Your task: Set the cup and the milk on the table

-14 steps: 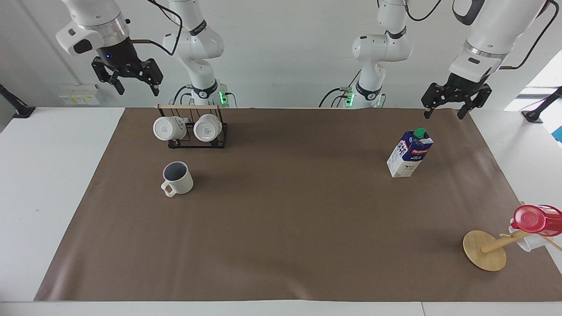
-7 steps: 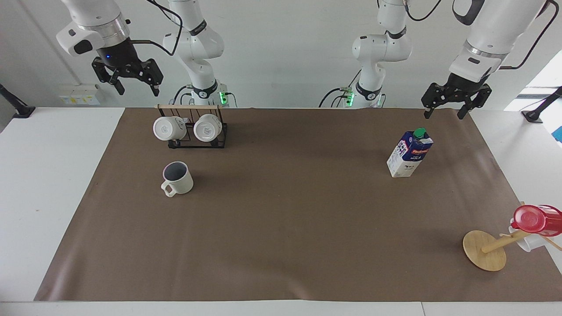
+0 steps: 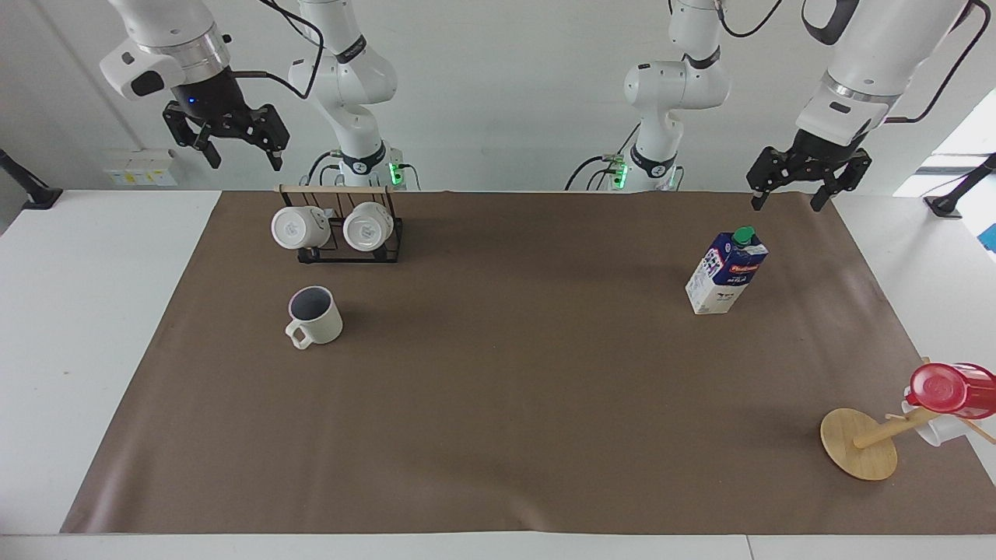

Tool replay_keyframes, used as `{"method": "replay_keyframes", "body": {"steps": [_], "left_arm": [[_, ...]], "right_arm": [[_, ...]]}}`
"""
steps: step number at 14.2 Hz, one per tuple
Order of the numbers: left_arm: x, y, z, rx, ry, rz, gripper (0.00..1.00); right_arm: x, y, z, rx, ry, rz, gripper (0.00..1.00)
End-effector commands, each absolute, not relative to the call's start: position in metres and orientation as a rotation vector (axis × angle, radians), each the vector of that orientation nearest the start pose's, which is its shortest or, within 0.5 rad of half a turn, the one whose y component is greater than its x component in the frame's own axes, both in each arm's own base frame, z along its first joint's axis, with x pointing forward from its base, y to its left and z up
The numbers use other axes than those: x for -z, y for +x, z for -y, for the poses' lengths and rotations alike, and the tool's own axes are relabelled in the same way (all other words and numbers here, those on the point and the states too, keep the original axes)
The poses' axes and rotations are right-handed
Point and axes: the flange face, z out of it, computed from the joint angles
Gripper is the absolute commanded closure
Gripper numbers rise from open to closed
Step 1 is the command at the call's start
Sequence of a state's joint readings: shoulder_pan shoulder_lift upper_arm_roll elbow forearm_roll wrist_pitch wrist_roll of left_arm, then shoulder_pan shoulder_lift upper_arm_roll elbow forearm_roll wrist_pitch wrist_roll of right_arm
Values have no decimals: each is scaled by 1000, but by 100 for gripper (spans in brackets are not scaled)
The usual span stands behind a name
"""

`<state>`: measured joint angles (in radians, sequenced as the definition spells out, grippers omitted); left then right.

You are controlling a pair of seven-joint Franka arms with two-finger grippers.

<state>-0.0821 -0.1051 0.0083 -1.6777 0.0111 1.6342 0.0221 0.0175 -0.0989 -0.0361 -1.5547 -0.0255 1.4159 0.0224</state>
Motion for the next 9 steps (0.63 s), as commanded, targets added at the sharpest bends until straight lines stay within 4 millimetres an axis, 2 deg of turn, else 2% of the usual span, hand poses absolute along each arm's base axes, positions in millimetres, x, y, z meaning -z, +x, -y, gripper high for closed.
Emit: {"method": "replay_keyframes", "body": {"steps": [1,9], "left_arm": [[-644,523,36,90,-3118,-139,0],[-644,523,36,90,-3118,-139,0]], "right_arm": [[-670,501,18,-44,-3156,-54,0],[-672,507,20,-46,-3149,-60,0]]}}
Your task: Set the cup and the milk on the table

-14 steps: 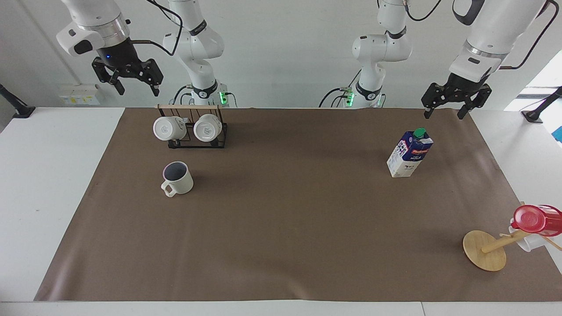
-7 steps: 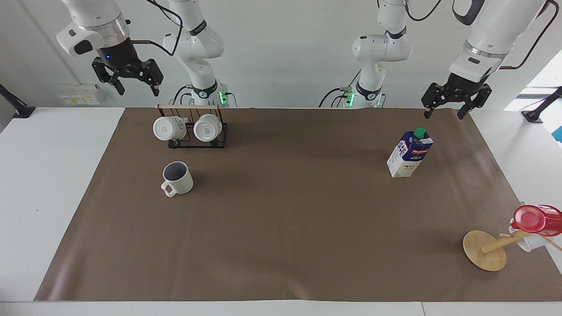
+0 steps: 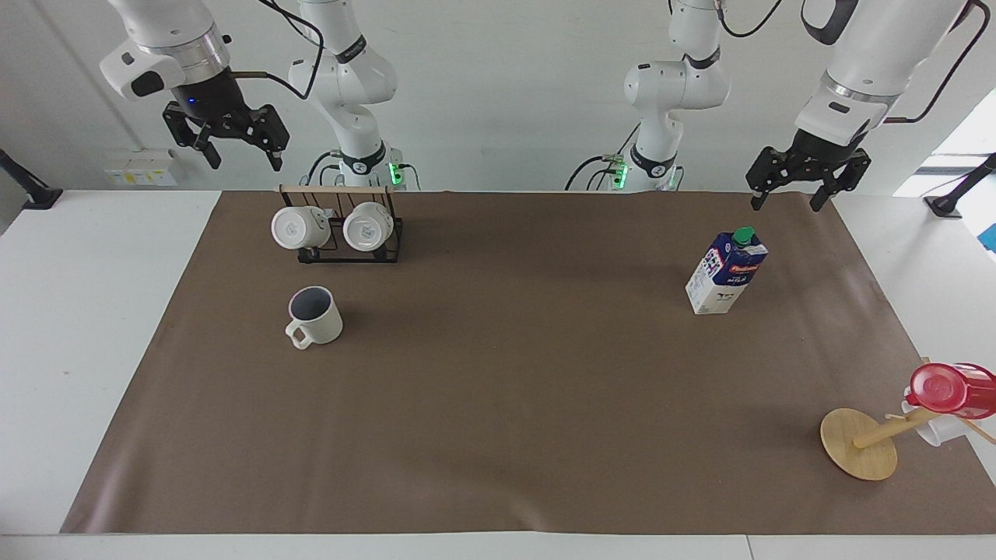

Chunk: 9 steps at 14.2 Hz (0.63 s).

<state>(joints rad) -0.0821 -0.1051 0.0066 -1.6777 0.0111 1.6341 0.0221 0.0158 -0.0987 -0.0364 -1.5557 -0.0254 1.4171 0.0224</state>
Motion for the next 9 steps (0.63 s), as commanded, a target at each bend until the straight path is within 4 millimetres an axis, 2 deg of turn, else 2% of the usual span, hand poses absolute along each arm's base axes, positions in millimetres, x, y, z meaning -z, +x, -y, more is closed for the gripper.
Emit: {"method": "replay_keyframes", "body": {"steps": [1,5,9], "left_arm": [[-644,523,36,90,-3118,-139,0],[-644,523,36,90,-3118,-139,0],[-644,523,36,90,-3118,-139,0]], "right_arm": [[-672,507,20,-46,-3150,-70,0],[-671,508,21,-37,-3151,-90,0],[-681,501,25,-8,-3151,-85,0]]}}
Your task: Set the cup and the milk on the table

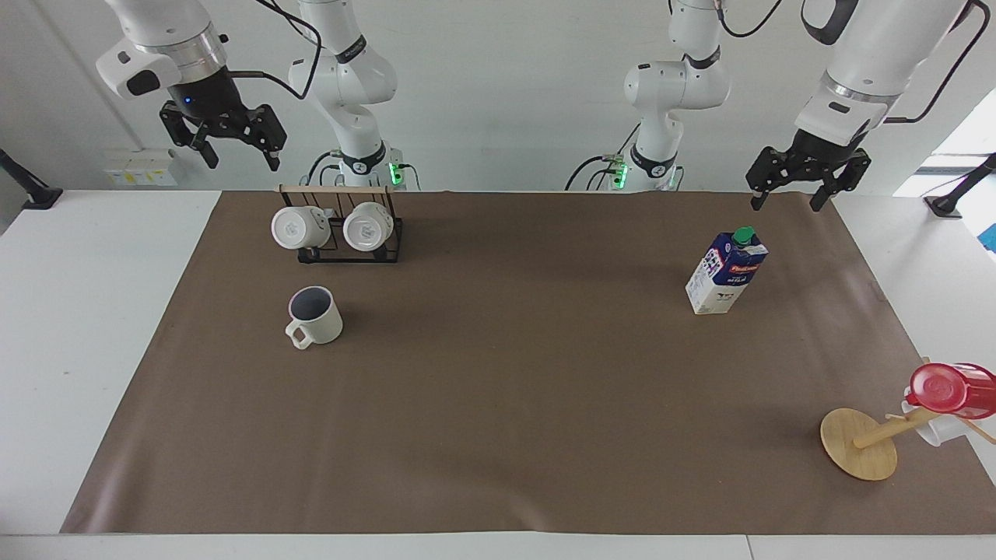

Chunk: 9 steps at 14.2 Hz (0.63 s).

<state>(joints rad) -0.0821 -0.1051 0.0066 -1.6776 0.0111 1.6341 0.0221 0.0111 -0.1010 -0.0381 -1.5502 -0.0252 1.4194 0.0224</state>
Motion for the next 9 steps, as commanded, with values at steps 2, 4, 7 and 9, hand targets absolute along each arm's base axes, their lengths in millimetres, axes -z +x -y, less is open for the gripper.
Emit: {"method": "replay_keyframes", "body": {"steps": [2,4,7,9], "left_arm": [[-644,523,36,90,-3118,-139,0],[-644,523,36,90,-3118,-139,0],[-644,523,36,87,-3118,-139,0],[-644,523,36,90,-3118,-139,0]], "right_arm": [[-682,502,27,4,-3165,-88,0],[-681,504,26,24,-3146,-93,0],[-678,504,24,17,-3146,-93,0],[-673,505,24,0,-3148,-94,0]]}}
